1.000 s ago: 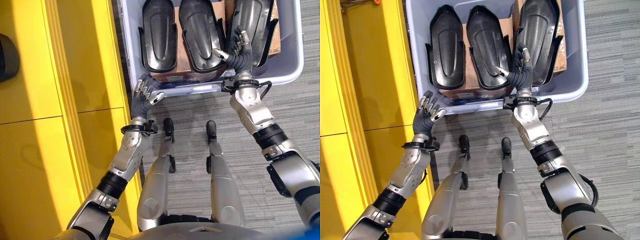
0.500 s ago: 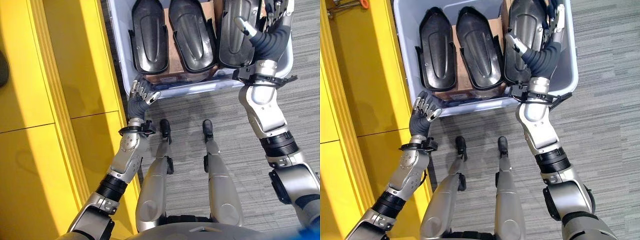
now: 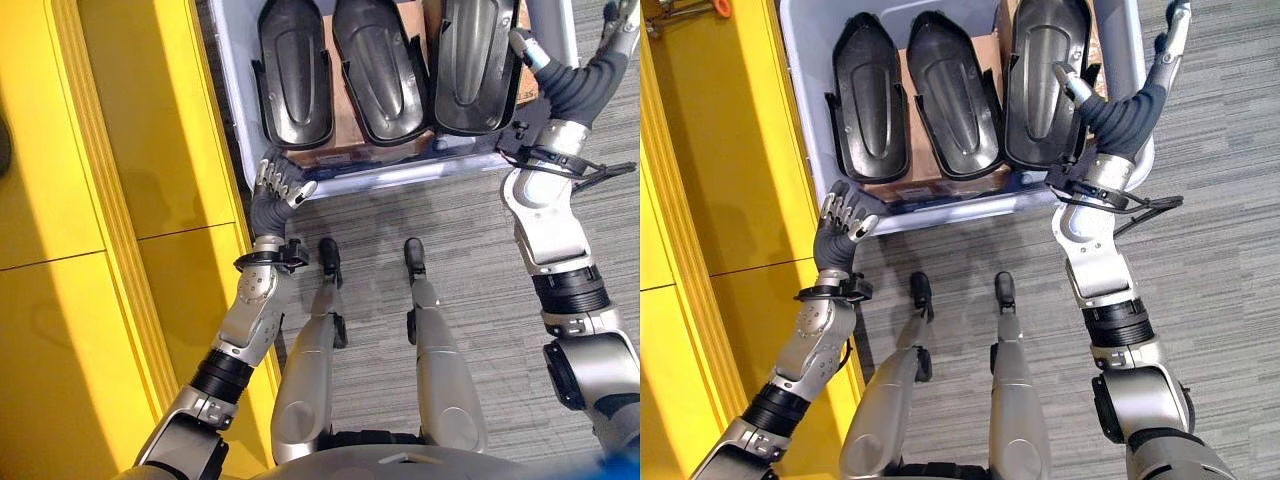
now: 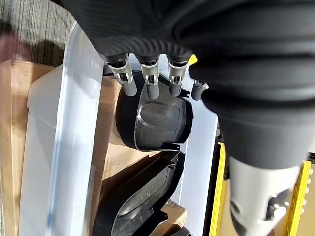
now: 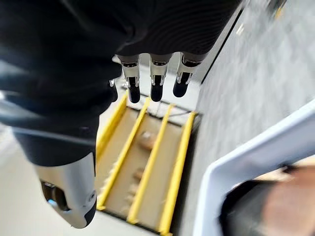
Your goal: Move parts from the plastic box to the shelf.
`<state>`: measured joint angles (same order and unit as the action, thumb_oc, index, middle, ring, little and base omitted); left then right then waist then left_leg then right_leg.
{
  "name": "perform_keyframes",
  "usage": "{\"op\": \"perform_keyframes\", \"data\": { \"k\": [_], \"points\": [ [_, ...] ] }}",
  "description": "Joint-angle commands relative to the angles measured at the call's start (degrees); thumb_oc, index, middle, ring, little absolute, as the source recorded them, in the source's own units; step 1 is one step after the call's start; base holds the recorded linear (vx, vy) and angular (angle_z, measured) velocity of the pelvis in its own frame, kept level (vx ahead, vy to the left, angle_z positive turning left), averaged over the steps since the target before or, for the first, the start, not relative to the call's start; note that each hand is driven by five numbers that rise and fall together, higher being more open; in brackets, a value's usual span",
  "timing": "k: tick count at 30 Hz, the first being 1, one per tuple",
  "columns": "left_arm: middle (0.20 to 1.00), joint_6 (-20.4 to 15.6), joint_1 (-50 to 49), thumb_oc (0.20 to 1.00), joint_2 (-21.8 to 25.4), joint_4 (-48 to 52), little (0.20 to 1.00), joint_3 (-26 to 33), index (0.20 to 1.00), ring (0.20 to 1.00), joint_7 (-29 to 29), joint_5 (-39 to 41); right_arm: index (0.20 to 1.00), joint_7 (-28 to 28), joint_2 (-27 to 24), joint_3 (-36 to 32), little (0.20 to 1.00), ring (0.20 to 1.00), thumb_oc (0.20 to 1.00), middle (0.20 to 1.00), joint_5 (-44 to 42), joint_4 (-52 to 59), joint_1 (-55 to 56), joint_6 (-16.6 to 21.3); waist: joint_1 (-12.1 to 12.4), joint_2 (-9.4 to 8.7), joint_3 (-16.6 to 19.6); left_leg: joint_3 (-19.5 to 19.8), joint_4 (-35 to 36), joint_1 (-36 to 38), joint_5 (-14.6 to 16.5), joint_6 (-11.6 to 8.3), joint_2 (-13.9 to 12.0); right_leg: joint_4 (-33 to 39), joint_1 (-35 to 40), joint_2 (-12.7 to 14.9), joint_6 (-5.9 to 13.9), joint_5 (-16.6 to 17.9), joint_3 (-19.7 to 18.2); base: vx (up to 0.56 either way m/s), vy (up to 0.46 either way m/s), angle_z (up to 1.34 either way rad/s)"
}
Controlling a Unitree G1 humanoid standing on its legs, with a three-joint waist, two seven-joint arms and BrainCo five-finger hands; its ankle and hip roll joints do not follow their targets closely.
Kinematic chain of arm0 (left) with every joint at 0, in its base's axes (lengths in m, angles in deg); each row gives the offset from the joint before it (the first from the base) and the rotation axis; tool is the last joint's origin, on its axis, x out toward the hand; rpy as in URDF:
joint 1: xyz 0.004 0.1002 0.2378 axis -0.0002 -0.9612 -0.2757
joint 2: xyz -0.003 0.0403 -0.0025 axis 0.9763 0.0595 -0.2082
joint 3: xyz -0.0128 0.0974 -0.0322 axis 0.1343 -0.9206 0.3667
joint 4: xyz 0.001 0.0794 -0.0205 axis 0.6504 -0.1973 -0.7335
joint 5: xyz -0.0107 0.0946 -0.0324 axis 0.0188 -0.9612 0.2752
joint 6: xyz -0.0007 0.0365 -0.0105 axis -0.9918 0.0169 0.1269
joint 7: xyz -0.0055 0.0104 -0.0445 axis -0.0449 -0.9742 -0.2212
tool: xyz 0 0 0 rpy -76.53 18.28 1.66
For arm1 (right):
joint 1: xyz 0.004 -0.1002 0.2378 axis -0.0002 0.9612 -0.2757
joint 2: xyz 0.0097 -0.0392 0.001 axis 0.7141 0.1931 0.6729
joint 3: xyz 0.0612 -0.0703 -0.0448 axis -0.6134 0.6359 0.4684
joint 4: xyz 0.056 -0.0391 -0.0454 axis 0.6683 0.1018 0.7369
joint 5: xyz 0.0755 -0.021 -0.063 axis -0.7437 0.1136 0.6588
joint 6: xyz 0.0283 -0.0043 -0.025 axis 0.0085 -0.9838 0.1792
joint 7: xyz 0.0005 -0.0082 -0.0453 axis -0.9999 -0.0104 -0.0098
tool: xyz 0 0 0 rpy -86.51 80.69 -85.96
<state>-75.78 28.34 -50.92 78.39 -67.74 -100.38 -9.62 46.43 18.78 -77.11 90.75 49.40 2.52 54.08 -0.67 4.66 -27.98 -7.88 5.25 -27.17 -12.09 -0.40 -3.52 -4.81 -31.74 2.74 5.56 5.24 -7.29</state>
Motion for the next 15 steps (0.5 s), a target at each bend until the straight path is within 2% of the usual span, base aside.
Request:
{"op": "perform_keyframes", "data": {
  "k": [1, 6, 15],
  "points": [
    [1.0, -3.3, -0.3, 1.0, 1.3, 2.8, 1.0, 0.5, 1.0, 1.0, -0.5, -1.7, 1.0, 2.0, -1.7, -1.2, 1.0, 1.0, 1.0, 1.0, 2.4, 1.6, -1.6, 0.9, 1.3, -1.87, 3.1, 3.4, -0.9, 3.3, 5.3, -2.62, 0.4, -1.3, 1.4, -0.6, 0.8, -0.3, 5.5, 0.0, 0.0, 0.0],
    [1.0, -3.5, -0.2, 1.0, 1.4, 2.1, 1.0, 0.0, 1.0, 1.0, -0.2, -1.8, 1.0, 2.4, -3.2, 0.1, 1.0, 1.0, 1.0, 1.0, 2.2, -4.6, -4.0, -0.8, 1.5, -1.23, 2.8, 3.4, -1.1, 2.9, 5.3, -2.73, 0.4, -1.7, 0.7, -0.6, 0.69, -0.4, 5.4, 0.0, 0.0, 0.0],
    [1.0, -3.7, 0.5, 1.0, 1.4, 1.8, 1.0, -0.8, 1.0, 1.0, 0.7, -1.1, 1.0, 0.7, -4.5, 2.8, 1.0, 1.0, 1.0, 1.0, 0.0, -10.2, -7.4, -0.9, 1.8, -0.41, 2.5, 2.8, -0.9, 2.7, 5.3, -2.89, 0.1, -2.5, -0.5, -1.2, 0.46, -0.6, 5.0, 0.01, -0.018, -0.05]
  ]
}}
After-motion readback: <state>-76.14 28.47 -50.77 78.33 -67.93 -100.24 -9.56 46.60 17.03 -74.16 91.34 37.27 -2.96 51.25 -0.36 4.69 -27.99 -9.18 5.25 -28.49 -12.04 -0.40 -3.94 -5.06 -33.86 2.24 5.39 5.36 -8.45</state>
